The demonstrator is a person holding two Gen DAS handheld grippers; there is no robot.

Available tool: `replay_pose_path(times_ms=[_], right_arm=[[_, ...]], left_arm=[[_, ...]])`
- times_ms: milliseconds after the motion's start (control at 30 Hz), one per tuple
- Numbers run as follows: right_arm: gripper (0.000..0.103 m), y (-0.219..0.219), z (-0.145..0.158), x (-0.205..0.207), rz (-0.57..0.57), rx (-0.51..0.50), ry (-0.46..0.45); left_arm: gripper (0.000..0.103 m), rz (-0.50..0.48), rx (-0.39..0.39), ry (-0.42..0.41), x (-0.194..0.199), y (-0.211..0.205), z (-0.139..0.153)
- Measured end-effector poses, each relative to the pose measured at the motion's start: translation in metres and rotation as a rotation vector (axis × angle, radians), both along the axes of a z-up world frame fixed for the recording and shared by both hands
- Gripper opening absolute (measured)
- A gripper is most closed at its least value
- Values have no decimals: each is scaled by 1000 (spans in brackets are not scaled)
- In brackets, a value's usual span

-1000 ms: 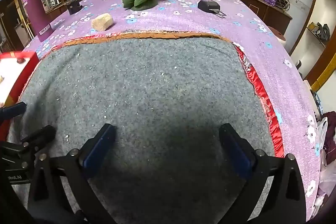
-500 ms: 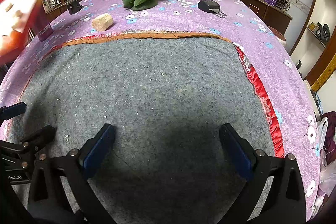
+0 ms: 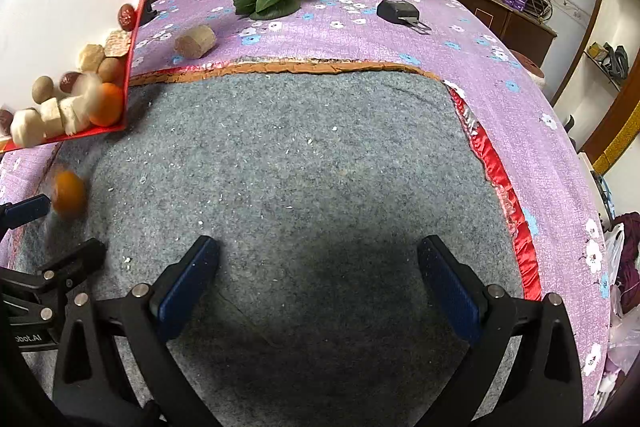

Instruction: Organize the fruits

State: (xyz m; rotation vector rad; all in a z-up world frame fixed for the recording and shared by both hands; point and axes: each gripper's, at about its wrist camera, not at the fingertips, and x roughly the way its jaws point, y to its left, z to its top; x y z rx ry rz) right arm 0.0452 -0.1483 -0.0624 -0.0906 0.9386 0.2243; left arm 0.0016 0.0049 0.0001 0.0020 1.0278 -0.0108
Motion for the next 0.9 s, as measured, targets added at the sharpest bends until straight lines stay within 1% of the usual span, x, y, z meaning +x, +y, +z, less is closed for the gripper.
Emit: replay_pose_path(times_ms=[900], right_arm=[[101, 0, 1, 0, 0, 0, 1]], left_arm=[[103, -1, 0, 0, -2, -3, 2]])
